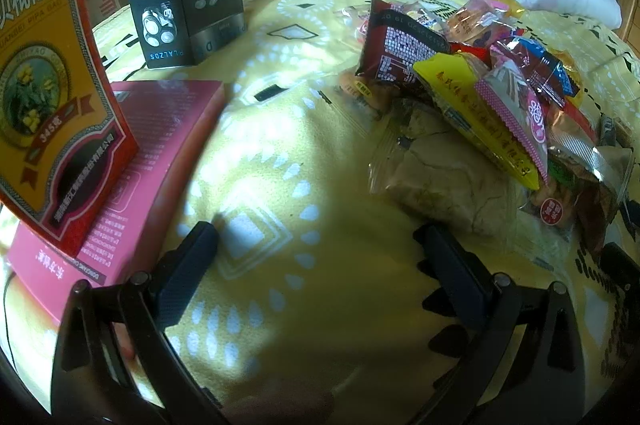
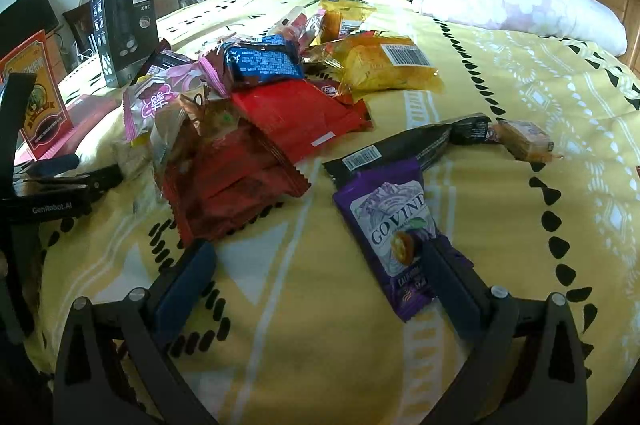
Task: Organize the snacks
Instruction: 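Swing both tools back toward the snack pile on the bed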
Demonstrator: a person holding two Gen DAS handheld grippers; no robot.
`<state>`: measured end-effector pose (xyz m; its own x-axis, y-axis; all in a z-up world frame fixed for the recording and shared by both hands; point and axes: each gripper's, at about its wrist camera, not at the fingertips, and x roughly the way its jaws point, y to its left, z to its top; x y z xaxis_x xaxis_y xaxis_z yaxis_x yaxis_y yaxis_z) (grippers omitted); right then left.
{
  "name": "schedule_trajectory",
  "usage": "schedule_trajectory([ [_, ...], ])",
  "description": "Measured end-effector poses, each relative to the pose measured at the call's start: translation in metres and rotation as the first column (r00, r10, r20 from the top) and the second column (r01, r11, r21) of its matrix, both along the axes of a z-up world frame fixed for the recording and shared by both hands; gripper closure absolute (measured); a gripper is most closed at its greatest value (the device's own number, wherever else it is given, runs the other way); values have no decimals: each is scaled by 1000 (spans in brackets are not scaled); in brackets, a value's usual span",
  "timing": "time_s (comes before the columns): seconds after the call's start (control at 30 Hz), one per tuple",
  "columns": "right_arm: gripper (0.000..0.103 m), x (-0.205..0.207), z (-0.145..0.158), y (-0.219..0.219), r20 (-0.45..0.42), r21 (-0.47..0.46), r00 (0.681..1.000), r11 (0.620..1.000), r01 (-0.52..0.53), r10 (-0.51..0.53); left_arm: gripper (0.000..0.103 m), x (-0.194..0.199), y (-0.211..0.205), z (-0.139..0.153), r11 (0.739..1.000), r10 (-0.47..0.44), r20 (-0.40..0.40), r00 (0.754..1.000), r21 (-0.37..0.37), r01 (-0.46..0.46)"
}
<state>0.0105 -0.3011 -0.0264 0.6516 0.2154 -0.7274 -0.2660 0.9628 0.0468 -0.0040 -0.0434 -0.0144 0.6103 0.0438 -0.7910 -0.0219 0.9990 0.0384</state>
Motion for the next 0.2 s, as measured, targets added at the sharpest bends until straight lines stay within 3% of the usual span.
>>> schedule_trajectory([
  [0.2, 0, 0, 0, 0, 0, 1, 1000, 1000, 0, 0, 0, 0, -1, 0, 1000, 1, 0, 1000, 0, -1],
])
